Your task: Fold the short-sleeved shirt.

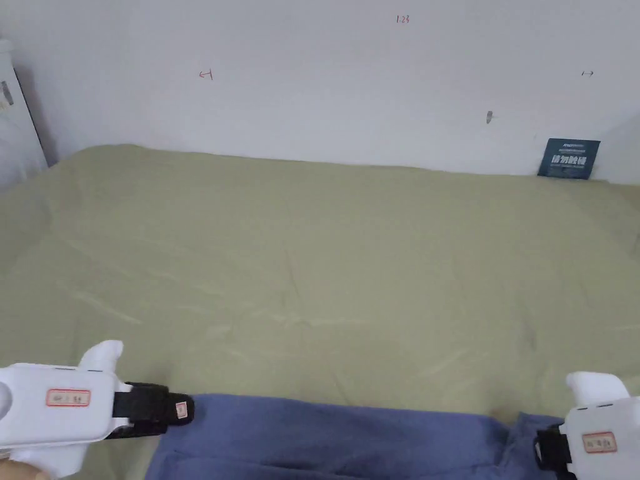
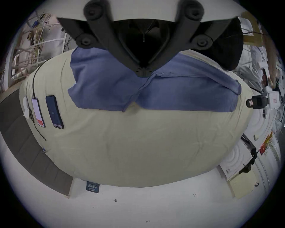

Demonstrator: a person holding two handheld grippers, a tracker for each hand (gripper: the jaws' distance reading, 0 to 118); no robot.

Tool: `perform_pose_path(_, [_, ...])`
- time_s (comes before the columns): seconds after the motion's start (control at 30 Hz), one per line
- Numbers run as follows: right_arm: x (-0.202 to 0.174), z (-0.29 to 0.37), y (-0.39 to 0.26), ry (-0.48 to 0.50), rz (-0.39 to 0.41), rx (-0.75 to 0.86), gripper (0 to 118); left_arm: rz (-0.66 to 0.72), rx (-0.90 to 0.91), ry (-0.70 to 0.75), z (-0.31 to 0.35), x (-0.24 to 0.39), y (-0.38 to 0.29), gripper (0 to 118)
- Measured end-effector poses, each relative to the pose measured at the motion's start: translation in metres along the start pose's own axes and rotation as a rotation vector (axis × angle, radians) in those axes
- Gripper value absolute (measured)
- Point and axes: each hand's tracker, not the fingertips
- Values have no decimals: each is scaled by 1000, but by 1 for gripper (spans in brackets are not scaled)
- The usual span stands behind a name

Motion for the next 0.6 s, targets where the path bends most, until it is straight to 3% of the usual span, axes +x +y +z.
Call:
perform_pose_path(0.03, [0,1,0,-1,5,2,0,70,-45,-145,3,-24,3,0])
perform_pose_path(0.1, [1,4,0,-7,8,4,0,134,-57,-202,2,-53,2,0])
perform_pose_path(0.13, [1,6,0,-7,9,6,0,150,-78,-208,1,-55,-5,6])
perform_pose_path(0.17, [2,8,1,-4,5,9,0,136,-91,-196,-1,-63,-7,25])
perform_pose_path(0.2, [3,9,1,0,3,11,0,139,-93,-184,-4,-67,-9,62])
perform_pose_path(0.23, [3,9,2,1,4,12,0,144,-99,-182,-9,-70,-12,111])
perform_pose_path(0.27, [3,10,3,-3,9,12,0,150,-125,-205,-14,-69,-20,118])
perform_pose_path(0.43, [2,11,6,6,13,18,0,295,-92,-359,-38,-78,-45,118])
perform_pose_path(0.57, [-2,9,6,34,12,13,0,312,-70,-390,-41,-75,-52,118])
perform_pose_path(0.6, [-3,8,5,37,11,12,0,317,-71,-405,-44,-73,-54,113])
